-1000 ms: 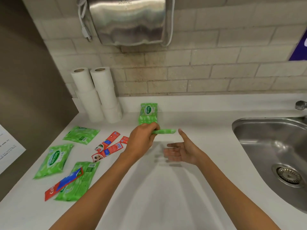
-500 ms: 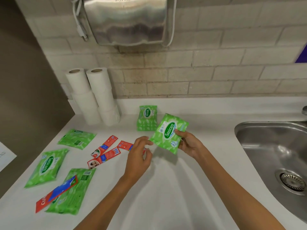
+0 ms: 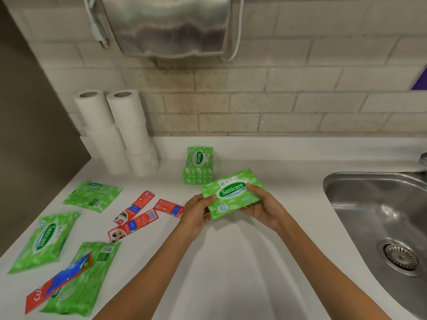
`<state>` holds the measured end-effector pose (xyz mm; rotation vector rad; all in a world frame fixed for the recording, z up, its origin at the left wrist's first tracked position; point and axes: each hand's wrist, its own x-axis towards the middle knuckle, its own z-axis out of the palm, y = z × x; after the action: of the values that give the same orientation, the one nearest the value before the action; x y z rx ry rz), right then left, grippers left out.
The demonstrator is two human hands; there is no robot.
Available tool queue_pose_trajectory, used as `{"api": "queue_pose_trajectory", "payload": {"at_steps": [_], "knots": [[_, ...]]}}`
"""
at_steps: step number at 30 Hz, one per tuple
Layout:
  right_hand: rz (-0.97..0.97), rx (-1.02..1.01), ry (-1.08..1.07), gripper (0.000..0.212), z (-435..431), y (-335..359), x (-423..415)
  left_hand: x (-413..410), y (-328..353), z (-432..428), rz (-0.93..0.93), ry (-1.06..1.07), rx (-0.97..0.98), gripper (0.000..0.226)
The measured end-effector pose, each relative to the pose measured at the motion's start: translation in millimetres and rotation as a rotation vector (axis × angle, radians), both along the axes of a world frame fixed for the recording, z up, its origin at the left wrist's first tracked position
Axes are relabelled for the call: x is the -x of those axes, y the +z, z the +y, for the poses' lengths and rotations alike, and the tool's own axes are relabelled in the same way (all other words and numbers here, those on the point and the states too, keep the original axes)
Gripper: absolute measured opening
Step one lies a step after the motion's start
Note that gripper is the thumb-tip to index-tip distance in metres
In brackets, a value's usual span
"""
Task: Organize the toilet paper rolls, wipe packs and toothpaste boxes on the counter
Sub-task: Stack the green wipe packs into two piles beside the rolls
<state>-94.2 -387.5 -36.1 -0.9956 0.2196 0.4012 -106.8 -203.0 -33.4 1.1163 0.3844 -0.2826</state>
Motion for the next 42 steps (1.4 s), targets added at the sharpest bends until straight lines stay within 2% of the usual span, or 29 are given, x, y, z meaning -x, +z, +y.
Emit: {"api": "queue_pose_trajectory", "payload": {"at_steps": [3,6,10,15,18,21,26,29,32,34,36,39,42], "knots": [[0.051,-0.03,0.053,0.046,-20,1,-4,-12,3,10,-0.012,0.012,-0.072,0.008],[0.071,0.051,0.165,0.056,-31,2,-7,-22,8,19,-0.054,-0.002,-0.135,0.005],[0.044,0.191,0.281,0.044,-31,2,-9,-35,12,26,-0.095,-0.096,-0.311,0.002],[-0.059,0.481,0.479,0.021,-21,3,-6,-47,20,17,-0.165,-0.242,-0.495,0.008],[-0.059,0.458,0.424,0.025,-21,-2,-10,-54,19,5,-0.13,-0.156,-0.386,0.013],[-0.025,0.431,0.282,0.027,-22,-8,-13,-55,11,-2,-0.092,-0.065,-0.298,0.018],[0.063,0.582,0.032,0.036,-16,-22,-24,-48,-15,1,-0.083,-0.023,-0.454,0.035],[0.075,0.701,0.022,0.023,-10,-28,-28,-44,-26,4,-0.118,-0.063,-0.562,0.034],[0.012,0.998,-0.012,0.029,-8,-32,-28,-38,-34,3,-0.191,-0.134,-0.77,0.033],[-0.05,1.259,0.01,0.052,-10,-31,-25,-34,-39,0,-0.252,-0.188,-0.885,0.033],[-0.14,1.435,0.107,0.075,-14,-29,-21,-30,-43,-3,-0.309,-0.227,-0.954,0.035],[-0.304,1.51,0.308,0.087,-17,-31,-15,-23,-49,-8,-0.411,-0.291,-1.056,0.038],[-0.41,1.541,0.328,0.075,-16,-41,-13,-16,-52,-14,-0.511,-0.357,-1.12,0.041]]}}
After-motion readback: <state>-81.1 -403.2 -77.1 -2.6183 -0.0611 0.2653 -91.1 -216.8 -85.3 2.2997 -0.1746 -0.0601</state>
